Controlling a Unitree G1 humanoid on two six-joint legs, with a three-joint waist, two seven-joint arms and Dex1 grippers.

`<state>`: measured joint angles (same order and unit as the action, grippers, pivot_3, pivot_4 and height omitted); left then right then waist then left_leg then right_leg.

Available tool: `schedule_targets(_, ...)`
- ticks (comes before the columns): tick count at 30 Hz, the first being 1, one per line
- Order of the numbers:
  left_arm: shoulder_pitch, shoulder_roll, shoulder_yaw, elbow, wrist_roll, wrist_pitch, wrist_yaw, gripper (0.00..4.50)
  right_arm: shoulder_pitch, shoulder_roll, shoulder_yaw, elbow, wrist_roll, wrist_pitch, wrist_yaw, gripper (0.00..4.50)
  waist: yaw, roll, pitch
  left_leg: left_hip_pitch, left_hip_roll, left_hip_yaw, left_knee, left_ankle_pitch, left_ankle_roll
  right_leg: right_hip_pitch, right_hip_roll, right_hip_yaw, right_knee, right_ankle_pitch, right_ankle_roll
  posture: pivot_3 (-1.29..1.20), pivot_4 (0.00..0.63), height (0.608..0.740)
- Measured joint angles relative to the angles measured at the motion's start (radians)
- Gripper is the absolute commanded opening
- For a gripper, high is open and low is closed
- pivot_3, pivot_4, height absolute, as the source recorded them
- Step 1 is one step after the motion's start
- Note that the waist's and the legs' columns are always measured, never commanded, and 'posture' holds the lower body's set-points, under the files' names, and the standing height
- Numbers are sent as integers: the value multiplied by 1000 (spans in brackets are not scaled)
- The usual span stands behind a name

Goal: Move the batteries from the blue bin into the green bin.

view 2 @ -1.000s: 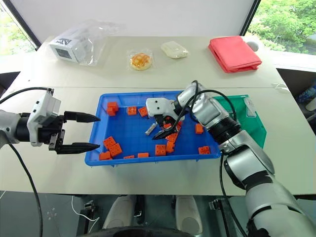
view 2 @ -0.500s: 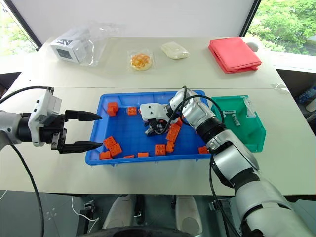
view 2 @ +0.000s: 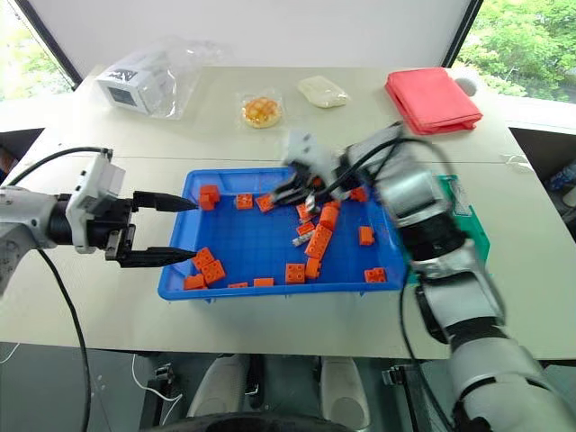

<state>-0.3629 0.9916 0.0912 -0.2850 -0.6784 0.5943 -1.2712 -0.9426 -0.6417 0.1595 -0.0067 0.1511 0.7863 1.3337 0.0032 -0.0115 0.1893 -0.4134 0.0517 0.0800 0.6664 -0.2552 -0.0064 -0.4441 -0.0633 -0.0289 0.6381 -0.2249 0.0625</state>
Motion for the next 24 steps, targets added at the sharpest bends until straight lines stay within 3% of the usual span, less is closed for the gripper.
schedule_targets(4,-46,-33,-49,57,37,-33,-30,4500,157,-286,-212,-108,42,126,-29,59,11,-2,-1,0,0,0,-1,0,1,2,0,-1,-5,-2,-3,0,150,734)
schedule_targets(8,-84,-56,-80,89,60,-54,-52,4500,321,-368,-295,-119,63,157,-73,59,-14,-1,0,2,0,2,-1,0,1,1,1,2,-4,-2,-3,0,150,734)
schedule_targets(12,-117,-72,-94,112,74,-68,-70,4500,466,-394,-338,-127,69,154,-143,1873,-23,-1,0,3,1,1,-1,0,1,2,2,2,-3,-1,-2,0,150,734)
schedule_targets(15,-122,-81,-103,122,81,-75,-76,4500,459,-388,-317,-123,68,107,-193,3297,-24,-1,0,3,1,1,-1,0,1,1,2,3,-2,-1,-1,0,150,734)
schedule_targets(20,-124,-80,-106,124,81,-75,-79,4500,310,-328,-245,-148,114,95,-208,3297,-21,-1,0,3,1,0,-1,0,1,2,3,3,-2,-1,-1,0,150,734)
schedule_targets(24,-117,-77,-102,113,80,-72,-74,4500,253,-258,-84,-213,131,-1,-154,3297,-17,-1,0,2,1,-1,-2,0,1,1,3,2,-3,-1,1,0,150,734)
